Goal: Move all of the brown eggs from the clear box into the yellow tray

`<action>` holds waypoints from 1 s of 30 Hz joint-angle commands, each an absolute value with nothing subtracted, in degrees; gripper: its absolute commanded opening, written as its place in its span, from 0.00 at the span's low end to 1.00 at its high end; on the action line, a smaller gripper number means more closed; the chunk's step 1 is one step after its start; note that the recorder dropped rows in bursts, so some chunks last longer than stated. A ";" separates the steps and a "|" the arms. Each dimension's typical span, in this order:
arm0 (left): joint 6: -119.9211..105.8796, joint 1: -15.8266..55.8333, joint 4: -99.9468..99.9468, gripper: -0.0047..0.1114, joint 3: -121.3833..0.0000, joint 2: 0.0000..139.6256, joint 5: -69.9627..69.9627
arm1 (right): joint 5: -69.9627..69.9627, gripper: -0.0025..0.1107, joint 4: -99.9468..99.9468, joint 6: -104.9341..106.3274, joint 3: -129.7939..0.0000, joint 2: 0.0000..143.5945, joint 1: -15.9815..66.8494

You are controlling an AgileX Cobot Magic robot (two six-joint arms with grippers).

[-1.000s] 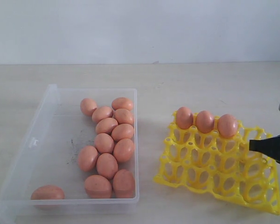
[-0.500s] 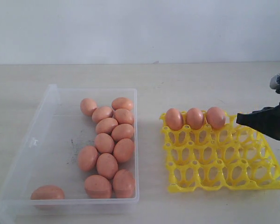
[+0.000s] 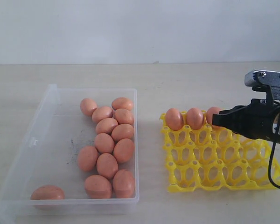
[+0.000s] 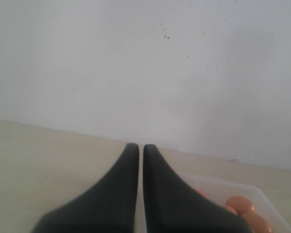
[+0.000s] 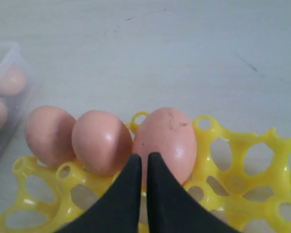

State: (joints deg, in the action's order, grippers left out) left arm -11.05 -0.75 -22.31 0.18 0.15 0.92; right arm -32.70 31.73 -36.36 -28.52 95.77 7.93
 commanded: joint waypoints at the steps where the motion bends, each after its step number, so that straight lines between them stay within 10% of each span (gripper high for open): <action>1: -10.62 -0.84 -22.92 0.07 0.00 0.00 0.00 | -27.74 0.02 32.00 -36.11 -29.76 95.93 7.99; 30: -10.62 -0.84 -22.92 0.07 0.00 0.00 0.00 | -24.85 0.02 39.35 -42.23 -34.23 102.69 7.99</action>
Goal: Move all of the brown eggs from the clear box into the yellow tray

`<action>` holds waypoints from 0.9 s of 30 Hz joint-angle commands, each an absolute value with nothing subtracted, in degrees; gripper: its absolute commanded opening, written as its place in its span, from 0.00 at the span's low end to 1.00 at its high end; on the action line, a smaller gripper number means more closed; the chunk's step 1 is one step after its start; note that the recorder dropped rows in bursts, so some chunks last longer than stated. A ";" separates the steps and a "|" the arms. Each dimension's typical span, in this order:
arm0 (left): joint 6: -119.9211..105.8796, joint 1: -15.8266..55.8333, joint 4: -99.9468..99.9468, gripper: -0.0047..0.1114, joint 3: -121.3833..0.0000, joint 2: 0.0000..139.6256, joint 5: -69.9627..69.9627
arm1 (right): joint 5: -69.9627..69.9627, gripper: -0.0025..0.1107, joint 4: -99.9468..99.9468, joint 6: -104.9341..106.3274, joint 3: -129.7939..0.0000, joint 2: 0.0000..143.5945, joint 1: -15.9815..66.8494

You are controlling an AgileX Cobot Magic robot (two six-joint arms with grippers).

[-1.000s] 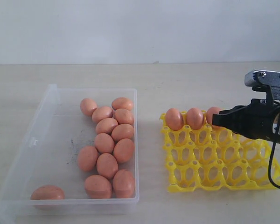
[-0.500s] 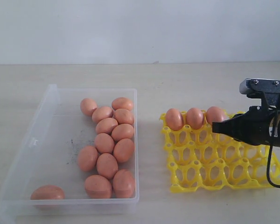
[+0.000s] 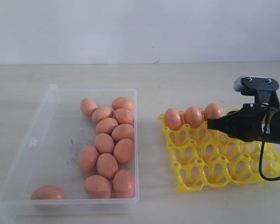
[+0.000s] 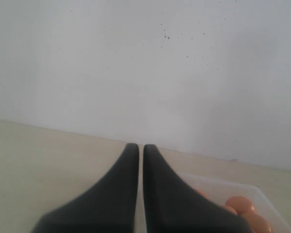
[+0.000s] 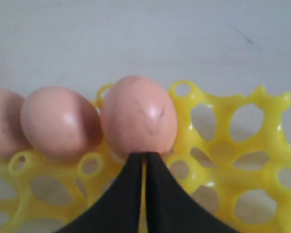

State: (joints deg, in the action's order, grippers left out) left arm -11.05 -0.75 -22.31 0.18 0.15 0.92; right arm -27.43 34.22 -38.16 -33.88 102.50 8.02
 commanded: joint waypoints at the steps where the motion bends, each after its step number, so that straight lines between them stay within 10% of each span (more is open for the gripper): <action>1: -10.62 -0.84 -22.92 0.07 0.00 0.00 0.00 | -25.00 0.02 41.02 -44.18 -33.98 102.23 7.99; 11: -10.62 -0.84 -22.92 0.07 0.00 0.00 0.00 | -66.36 0.02 42.64 -34.90 -16.84 71.17 7.99; 27: -10.62 -0.84 -22.92 0.07 0.00 0.00 0.00 | -68.57 0.02 62.12 -48.97 -18.29 49.87 17.35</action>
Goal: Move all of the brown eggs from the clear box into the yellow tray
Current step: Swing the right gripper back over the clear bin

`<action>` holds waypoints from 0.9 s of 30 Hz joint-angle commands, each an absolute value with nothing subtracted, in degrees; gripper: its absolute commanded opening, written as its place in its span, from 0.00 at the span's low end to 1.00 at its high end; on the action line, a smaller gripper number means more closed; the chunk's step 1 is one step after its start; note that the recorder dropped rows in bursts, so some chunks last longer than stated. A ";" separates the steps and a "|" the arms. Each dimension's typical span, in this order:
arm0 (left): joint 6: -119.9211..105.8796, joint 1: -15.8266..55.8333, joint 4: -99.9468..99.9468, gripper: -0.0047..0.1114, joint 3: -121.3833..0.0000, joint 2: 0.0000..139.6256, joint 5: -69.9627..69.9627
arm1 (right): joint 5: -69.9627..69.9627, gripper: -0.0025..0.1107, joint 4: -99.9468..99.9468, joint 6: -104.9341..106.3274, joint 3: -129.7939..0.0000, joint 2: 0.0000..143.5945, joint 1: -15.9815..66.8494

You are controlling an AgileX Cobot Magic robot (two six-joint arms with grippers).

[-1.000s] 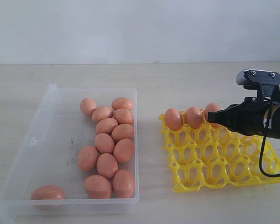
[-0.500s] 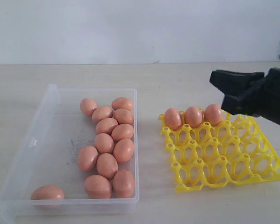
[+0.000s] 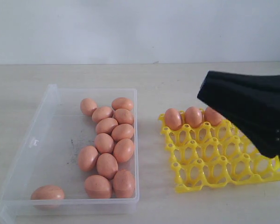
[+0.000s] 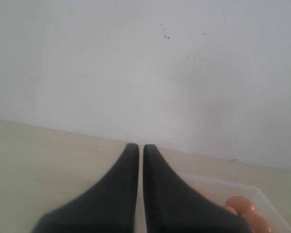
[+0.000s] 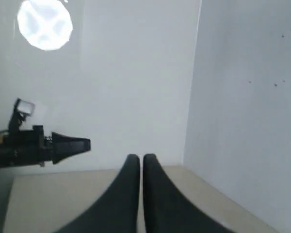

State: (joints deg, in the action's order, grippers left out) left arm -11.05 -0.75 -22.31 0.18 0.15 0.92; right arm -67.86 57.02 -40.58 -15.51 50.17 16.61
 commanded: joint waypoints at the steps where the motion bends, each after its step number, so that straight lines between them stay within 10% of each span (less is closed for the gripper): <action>1: -10.62 -0.84 -22.92 0.07 0.00 0.00 0.00 | -61.17 0.02 73.31 -52.09 -20.47 50.00 18.40; 14: -10.62 -0.84 -22.92 0.07 0.00 0.00 0.00 | 11.00 0.02 79.49 -29.09 -38.37 73.07 57.21; 23: -10.62 -0.84 -22.92 0.07 0.00 0.00 0.00 | 31.62 0.05 33.54 -23.49 -72.71 101.61 56.96; 27: -10.62 -0.84 -22.92 0.07 0.00 0.00 0.00 | 46.61 0.31 9.63 -9.73 -87.54 111.38 55.77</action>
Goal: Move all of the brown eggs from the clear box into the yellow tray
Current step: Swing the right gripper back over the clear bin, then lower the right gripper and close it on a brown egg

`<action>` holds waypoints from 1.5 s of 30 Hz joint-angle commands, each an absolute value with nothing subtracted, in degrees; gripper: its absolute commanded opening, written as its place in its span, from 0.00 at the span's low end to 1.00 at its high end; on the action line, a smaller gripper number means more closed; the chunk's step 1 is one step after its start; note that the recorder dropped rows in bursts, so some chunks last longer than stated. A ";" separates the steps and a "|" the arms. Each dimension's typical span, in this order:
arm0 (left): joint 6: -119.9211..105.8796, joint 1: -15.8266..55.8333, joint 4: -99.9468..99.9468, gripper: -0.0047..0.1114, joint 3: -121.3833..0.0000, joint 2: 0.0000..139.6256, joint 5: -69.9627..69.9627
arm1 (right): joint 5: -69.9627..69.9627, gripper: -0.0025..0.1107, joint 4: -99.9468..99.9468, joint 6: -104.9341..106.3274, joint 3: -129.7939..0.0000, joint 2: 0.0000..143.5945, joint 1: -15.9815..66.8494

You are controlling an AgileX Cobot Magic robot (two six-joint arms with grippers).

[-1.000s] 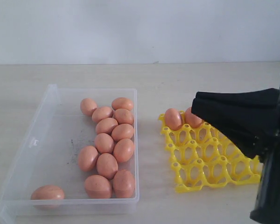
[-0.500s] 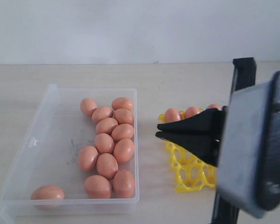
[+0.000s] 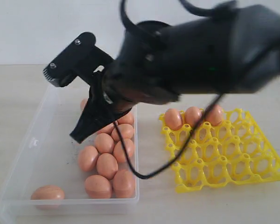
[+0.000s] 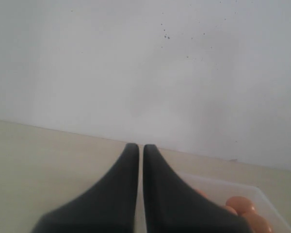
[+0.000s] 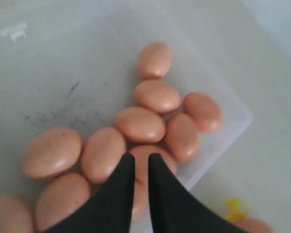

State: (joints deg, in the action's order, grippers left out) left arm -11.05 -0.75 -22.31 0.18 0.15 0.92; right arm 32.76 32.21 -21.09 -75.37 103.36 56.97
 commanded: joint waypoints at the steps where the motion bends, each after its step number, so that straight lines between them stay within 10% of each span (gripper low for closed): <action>1: -10.62 -0.84 -22.92 0.07 0.00 0.00 0.00 | 48.84 0.39 5.82 -9.39 -90.74 113.45 55.25; 4: -10.62 -0.84 -22.92 0.07 0.00 0.00 0.00 | 52.66 0.50 -0.80 -12.88 -98.41 117.85 54.10; 10: -10.62 -0.84 -22.92 0.07 0.00 0.00 0.00 | 53.60 0.34 -8.61 -16.71 -104.13 123.83 52.85; 17: -10.62 -0.84 -22.92 0.07 0.00 0.00 0.00 | 55.79 0.53 -5.65 -25.03 -104.18 127.24 52.85; 39: -10.62 -0.84 -22.92 0.07 0.00 0.00 0.00 | 54.29 0.47 -3.63 -29.41 -103.81 131.97 51.86; 45: -10.62 -0.84 -22.92 0.07 0.00 0.00 0.00 | 50.70 0.08 -2.25 -22.87 -104.03 132.01 51.86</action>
